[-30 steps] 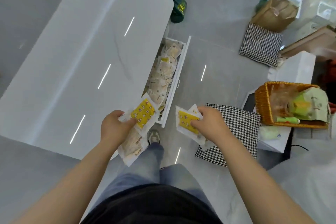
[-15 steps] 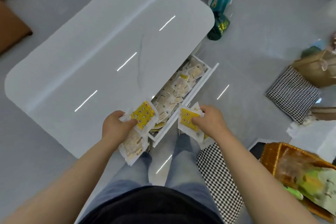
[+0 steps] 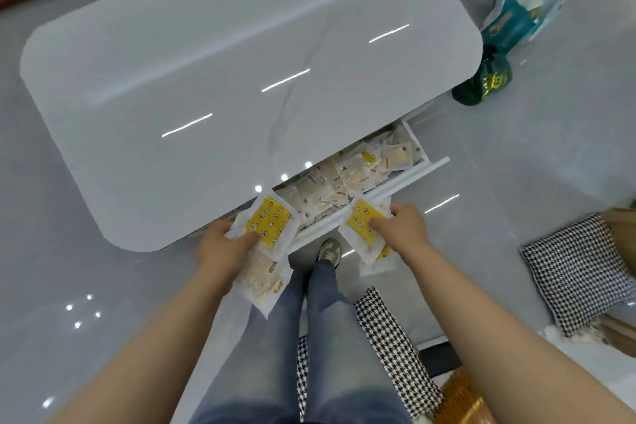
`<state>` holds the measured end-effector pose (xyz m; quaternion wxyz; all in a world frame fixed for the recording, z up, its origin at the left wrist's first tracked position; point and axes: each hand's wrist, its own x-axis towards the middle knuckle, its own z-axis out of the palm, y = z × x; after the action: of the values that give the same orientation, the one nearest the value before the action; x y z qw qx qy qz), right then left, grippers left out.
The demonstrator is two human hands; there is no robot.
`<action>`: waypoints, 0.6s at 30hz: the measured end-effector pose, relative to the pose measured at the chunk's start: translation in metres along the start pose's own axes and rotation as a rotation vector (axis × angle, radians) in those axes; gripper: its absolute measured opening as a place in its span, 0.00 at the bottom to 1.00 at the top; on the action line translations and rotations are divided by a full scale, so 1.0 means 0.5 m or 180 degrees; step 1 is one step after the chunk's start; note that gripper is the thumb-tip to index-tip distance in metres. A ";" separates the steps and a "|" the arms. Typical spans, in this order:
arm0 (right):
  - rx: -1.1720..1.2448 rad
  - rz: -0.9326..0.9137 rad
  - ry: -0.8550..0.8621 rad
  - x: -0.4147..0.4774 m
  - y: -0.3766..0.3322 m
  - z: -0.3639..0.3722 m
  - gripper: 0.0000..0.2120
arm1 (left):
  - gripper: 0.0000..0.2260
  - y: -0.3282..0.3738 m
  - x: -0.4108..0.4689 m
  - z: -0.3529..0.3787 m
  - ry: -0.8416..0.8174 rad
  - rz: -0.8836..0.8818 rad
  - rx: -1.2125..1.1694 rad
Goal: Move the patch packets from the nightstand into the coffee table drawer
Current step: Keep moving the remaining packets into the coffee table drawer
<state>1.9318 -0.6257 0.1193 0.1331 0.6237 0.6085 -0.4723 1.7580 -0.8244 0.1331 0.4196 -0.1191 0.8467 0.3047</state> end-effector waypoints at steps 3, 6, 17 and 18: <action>-0.0189 0.0041 -0.0115 0.055 0.010 0.018 0.08 | 0.10 -0.024 0.043 0.035 -0.0113 -0.0238 -0.0166; -0.0389 0.0021 -0.0232 0.112 0.014 0.044 0.07 | 0.10 -0.051 0.093 0.075 -0.0050 -0.0399 -0.0196; -0.0706 -0.0202 -0.0299 0.293 0.009 0.146 0.17 | 0.10 -0.080 0.289 0.236 -0.0098 -0.0971 -0.0775; -0.0755 -0.0216 -0.0290 0.303 0.010 0.153 0.19 | 0.10 -0.082 0.307 0.248 -0.0094 -0.1029 -0.0835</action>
<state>1.8753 -0.5875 -0.0359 0.2174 0.5605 0.6741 -0.4292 1.7607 -0.7721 -0.0614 0.4563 -0.3025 0.7634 0.3427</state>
